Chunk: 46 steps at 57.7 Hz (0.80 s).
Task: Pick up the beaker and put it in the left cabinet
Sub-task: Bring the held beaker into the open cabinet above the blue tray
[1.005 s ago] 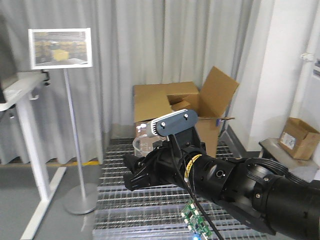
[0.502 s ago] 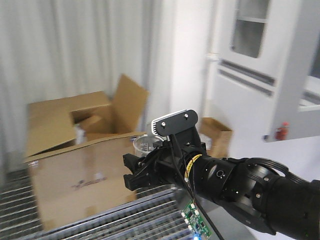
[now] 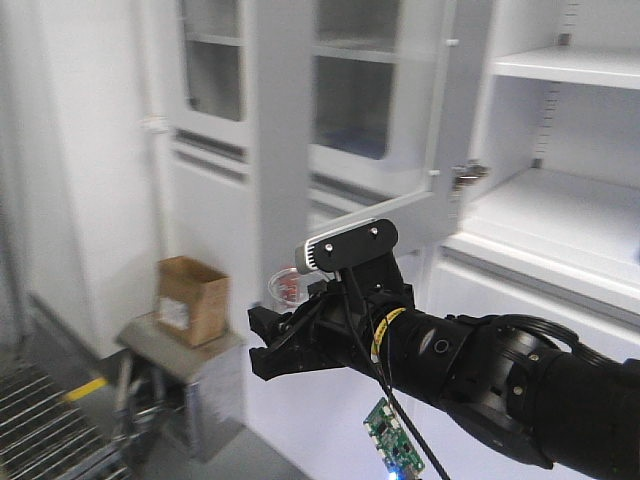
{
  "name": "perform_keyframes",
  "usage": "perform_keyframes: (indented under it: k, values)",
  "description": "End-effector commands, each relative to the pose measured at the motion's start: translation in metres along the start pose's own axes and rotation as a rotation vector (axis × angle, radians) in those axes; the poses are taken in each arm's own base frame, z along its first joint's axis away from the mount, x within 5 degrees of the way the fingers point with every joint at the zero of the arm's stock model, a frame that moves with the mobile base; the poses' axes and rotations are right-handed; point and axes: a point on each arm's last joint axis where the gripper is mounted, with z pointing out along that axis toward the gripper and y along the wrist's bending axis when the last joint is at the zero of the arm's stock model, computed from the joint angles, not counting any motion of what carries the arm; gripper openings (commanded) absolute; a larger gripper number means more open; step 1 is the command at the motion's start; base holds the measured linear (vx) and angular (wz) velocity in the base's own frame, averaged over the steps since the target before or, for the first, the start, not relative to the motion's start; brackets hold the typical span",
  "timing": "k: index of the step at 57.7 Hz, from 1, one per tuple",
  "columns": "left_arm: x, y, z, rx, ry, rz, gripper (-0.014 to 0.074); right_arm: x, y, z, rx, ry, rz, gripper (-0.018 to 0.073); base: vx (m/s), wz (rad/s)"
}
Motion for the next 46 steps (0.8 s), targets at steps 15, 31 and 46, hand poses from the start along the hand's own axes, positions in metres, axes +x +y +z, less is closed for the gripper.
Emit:
perform_keyframes:
  k: [15,31,46]
  values:
    - [-0.0026,0.0000,-0.0013,-0.007,-0.077,-0.006,0.0001,-0.0338,0.0013,-0.0158,-0.028,-0.150,-0.006,0.0043,0.21,-0.72]
    - [-0.0026,0.0000,-0.0013,-0.007,-0.077,-0.006,0.0001,-0.0338,0.0013,-0.0158,-0.028,-0.150,-0.006,0.0043,0.20,-0.66]
    - [-0.0026,0.0000,-0.0013,-0.007,-0.077,-0.006,0.0001,-0.0338,0.0013,-0.0158,-0.028,-0.150,-0.006,0.0043,0.21,-0.53]
